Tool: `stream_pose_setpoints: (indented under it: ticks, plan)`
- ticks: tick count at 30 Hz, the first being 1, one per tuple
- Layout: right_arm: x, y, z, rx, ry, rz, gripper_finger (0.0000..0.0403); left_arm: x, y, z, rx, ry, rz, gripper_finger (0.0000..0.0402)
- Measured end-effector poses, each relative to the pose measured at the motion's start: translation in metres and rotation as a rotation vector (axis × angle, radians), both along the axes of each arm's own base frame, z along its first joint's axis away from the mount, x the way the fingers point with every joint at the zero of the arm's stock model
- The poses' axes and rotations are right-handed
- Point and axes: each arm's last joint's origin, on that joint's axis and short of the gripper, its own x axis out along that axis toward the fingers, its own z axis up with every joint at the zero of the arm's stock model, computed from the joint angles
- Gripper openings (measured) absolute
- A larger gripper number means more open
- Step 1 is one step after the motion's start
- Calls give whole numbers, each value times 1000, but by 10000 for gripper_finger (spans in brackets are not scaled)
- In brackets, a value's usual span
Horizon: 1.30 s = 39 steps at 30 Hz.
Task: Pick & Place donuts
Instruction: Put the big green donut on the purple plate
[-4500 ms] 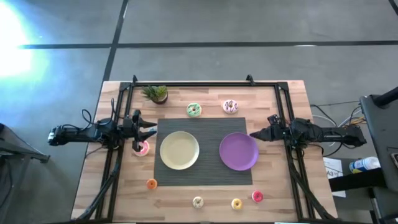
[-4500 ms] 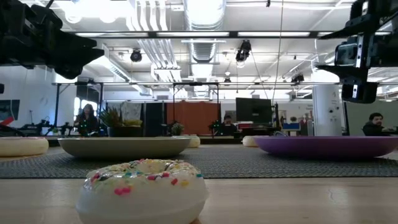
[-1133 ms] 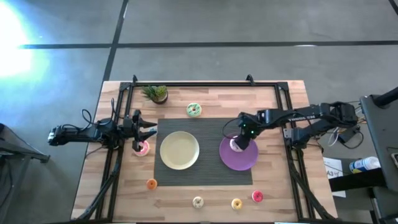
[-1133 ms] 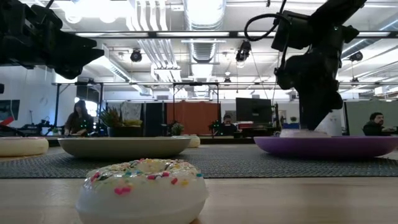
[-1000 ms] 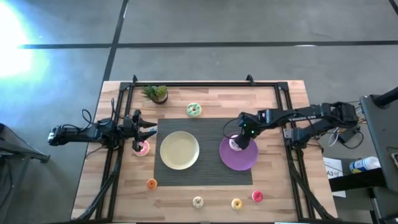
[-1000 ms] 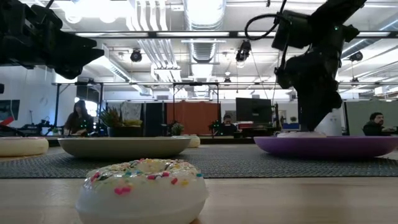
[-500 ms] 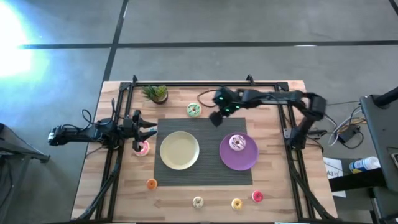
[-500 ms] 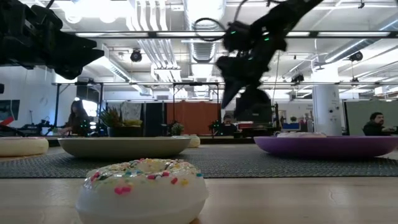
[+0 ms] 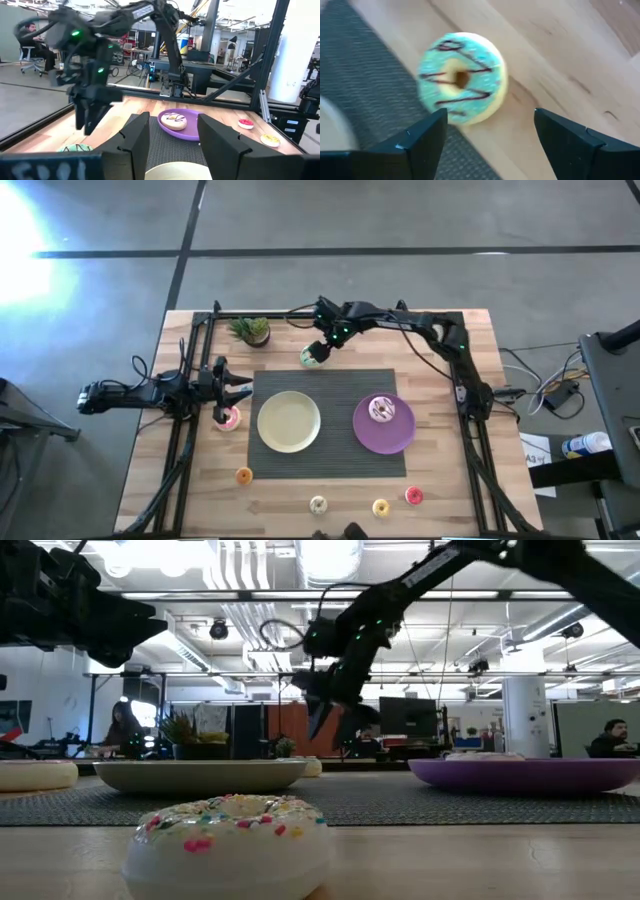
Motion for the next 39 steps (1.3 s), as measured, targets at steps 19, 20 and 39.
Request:
stream_pose_setpoints:
  ticks: [19, 20, 39]
  plan:
    - [36, -24, -11, 19, 140, 39, 255, 0, 0, 0, 0, 0, 0, 140]
    - [36, -24, -11, 20, 144, 36, 251, 0, 0, 0, 0, 0, 1, 140]
    - [51, -19, 24, 40, -47, 64, 265, 0, 0, 0, 0, 1, 0, 140]
